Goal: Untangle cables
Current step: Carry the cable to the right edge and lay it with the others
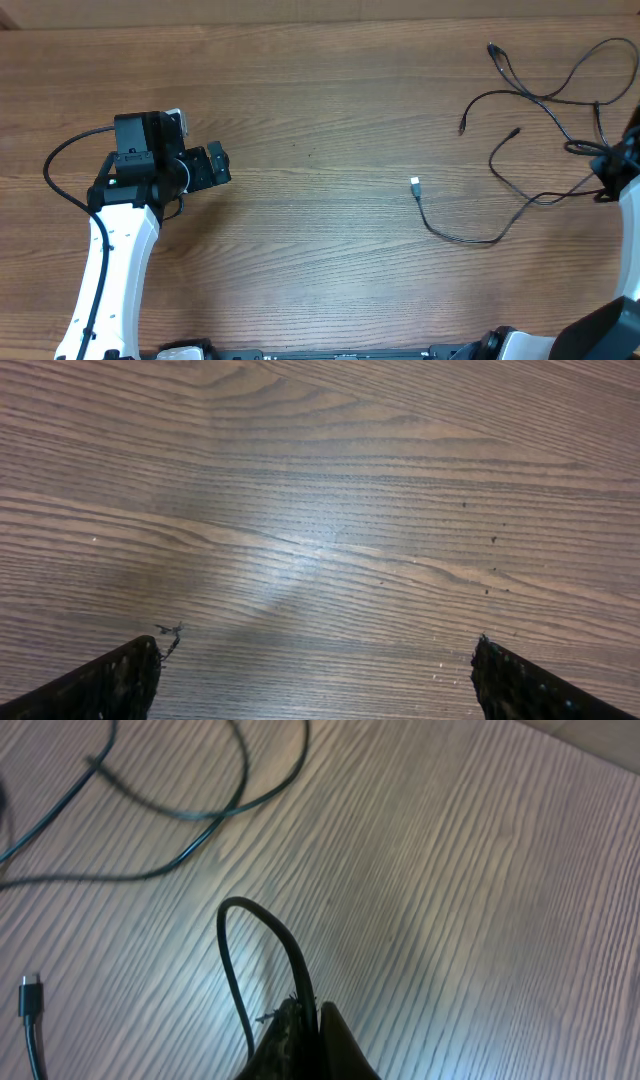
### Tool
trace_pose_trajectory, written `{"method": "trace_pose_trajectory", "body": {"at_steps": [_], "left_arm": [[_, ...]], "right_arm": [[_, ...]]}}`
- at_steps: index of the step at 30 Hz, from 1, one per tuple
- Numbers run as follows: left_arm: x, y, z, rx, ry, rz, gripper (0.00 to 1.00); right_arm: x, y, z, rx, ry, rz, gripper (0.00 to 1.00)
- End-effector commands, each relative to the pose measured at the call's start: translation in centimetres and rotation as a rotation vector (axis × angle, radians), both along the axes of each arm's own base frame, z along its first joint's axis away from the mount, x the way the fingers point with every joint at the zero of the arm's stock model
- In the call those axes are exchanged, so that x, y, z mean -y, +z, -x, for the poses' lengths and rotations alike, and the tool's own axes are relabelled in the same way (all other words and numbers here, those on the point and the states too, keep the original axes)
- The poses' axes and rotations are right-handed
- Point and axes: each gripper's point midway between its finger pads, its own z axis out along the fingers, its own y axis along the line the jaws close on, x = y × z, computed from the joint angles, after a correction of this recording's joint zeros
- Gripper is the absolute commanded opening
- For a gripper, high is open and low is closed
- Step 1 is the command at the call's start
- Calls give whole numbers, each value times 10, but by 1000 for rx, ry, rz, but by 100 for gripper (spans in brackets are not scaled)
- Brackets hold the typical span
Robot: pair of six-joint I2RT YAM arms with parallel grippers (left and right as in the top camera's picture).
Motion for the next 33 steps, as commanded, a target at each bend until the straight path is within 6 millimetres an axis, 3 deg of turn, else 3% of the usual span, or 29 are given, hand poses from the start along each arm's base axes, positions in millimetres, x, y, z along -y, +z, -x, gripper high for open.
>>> {"method": "trace_pose_trajectory", "body": {"at_steps": [1,9,15,23,27,33], "left_arm": [[0,5,-1,17,-15,-16,100],[0,5,-1,17,-15,-16,100],[0,5,-1,17,-15,-16,99],[0,5,-1,17,-15,-16,100],[0,5,-1,17,-15,-16,100],[0,5,-1,17,-15,-16,99]], "right_arm": [[15,-6,3,11,-36,0,4],[47,6,-2,108,-94,64,4],[71,13,-13,108,-29,148,4],[102,-18,-14,16,-10,176,4],[119,-38,-8,2,-42,157,4],[147,-54,8,12,-108,155,4]]}}
